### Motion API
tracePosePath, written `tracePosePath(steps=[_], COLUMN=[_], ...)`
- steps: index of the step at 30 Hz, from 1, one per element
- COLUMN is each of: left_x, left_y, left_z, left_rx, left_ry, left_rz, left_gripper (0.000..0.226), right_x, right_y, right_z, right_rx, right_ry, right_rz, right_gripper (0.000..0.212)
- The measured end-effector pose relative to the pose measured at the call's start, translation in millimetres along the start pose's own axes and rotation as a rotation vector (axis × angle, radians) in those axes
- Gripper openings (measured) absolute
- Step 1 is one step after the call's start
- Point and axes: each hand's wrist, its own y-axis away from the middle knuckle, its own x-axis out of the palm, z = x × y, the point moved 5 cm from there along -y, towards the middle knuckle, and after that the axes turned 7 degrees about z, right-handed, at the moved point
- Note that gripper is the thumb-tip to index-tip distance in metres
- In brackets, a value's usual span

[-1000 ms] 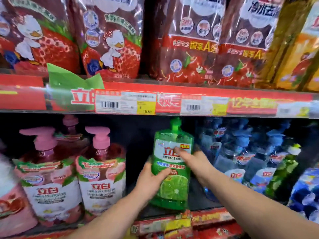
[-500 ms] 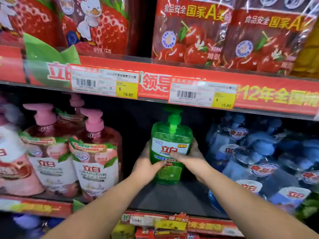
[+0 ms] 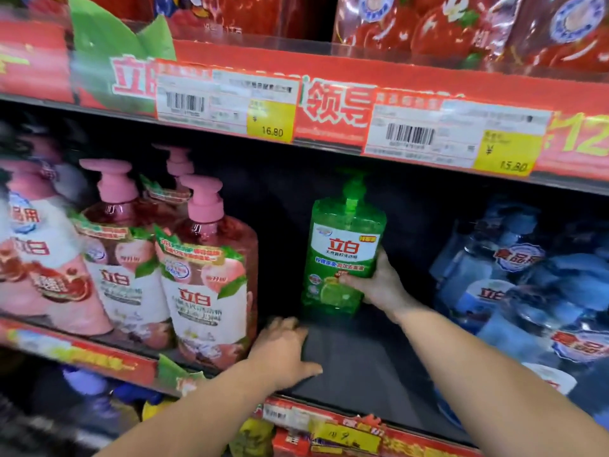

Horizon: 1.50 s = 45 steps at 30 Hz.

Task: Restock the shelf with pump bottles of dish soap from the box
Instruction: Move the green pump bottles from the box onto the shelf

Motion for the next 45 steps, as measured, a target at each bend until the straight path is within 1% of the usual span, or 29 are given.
tracePosePath(steps=[3,6,18,24,26,28,31,33,34,37,41,45], left_x=[2.7,1.5,-0.9,-4.2,-6.8,-10.0,-14.8,-19.9,-23.1,-34.3,-43.6,-43.0], left_y=[-1.2,-1.6,-2.4,-0.3,-0.1,1.9,8.8,16.3,20.4,32.9,57.8,103.2], left_z=[1.9,1.2,0.7,-2.1,-3.3,-6.0,-12.5,-18.0,-20.6,-27.5,-29.6,-10.5], left_rx=[-0.002,-0.007,-0.022,-0.025,-0.040,-0.056,-0.072,-0.061,-0.045,0.005,0.050,0.055], left_ry=[-0.004,-0.012,-0.020,-0.031,-0.035,-0.048,-0.066,-0.079,-0.090,-0.090,-0.057,-0.052], left_rz=[-0.004,0.002,0.030,0.049,0.071,0.087,0.057,0.016,-0.003,-0.049,-0.096,-0.114], left_gripper=[0.076,0.075,0.076,0.076,0.076,0.075,0.074,0.073,0.072,0.068,0.064,0.065], right_x=[1.9,4.1,8.2,8.1,7.1,5.9,5.8,8.7,10.8,13.0,15.1,37.6], right_y=[-16.5,-31.8,-47.5,-35.3,-26.3,-13.4,10.8,27.6,36.1,62.8,102.2,136.1], right_z=[1.9,2.7,3.4,13.6,17.7,20.4,23.9,27.2,28.0,28.6,37.7,51.2], right_rx=[0.011,0.033,0.068,0.096,0.088,0.083,0.088,0.059,0.044,0.041,0.005,-0.010], right_ry=[0.006,0.023,0.104,0.215,0.294,0.444,0.762,0.996,1.068,1.124,1.165,1.175], right_rz=[-0.036,-0.063,-0.054,-0.054,-0.039,-0.010,0.042,0.116,0.167,0.270,0.250,0.281], right_gripper=[0.084,0.085,0.078,0.063,0.063,0.067,0.077,0.081,0.081,0.081,0.078,0.079])
